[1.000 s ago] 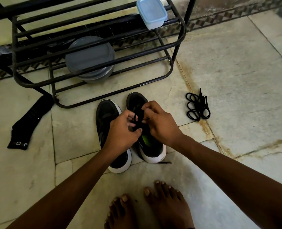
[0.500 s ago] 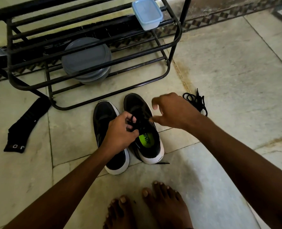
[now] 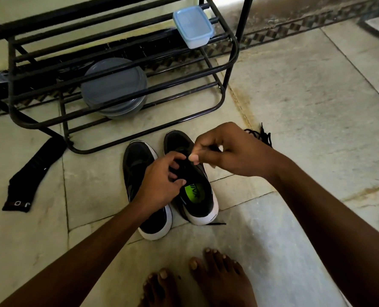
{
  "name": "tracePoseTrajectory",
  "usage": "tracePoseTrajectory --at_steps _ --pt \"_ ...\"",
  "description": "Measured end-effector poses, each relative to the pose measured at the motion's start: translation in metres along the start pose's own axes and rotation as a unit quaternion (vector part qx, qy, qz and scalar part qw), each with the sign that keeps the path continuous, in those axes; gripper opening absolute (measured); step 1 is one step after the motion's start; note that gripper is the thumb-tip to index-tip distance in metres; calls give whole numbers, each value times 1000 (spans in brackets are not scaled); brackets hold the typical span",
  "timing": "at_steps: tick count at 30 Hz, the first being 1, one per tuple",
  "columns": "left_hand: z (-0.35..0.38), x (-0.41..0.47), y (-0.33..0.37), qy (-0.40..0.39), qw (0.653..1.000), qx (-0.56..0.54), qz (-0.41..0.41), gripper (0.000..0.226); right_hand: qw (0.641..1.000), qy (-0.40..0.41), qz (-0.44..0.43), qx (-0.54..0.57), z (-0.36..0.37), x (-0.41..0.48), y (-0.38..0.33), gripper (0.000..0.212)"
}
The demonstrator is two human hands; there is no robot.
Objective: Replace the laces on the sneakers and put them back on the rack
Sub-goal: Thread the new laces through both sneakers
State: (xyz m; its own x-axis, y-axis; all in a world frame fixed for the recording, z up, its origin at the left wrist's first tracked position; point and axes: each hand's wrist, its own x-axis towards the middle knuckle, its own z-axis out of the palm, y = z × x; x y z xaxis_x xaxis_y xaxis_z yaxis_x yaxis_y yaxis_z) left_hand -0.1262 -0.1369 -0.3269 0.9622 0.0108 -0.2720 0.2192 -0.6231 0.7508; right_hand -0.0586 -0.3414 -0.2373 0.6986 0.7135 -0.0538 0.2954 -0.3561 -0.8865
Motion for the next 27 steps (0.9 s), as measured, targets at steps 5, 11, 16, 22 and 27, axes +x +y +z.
tracePoseTrajectory --at_steps 5,11,16,22,27 --pt "-19 0 7 -120 989 -10 90 25 995 -67 52 45 9 0 0 26" --pt "-80 -9 18 -264 959 -13 97 17 969 -105 210 -72 28 3 26 32" --pt "-120 -13 10 -376 916 137 25 23 975 -13 106 -194 58 5 46 17" --pt "-124 -12 7 -323 926 197 13 25 943 -9 -65 -326 79 10 59 43" --pt "-119 -10 4 -315 933 175 -1 21 938 4 -111 -328 83 5 58 38"
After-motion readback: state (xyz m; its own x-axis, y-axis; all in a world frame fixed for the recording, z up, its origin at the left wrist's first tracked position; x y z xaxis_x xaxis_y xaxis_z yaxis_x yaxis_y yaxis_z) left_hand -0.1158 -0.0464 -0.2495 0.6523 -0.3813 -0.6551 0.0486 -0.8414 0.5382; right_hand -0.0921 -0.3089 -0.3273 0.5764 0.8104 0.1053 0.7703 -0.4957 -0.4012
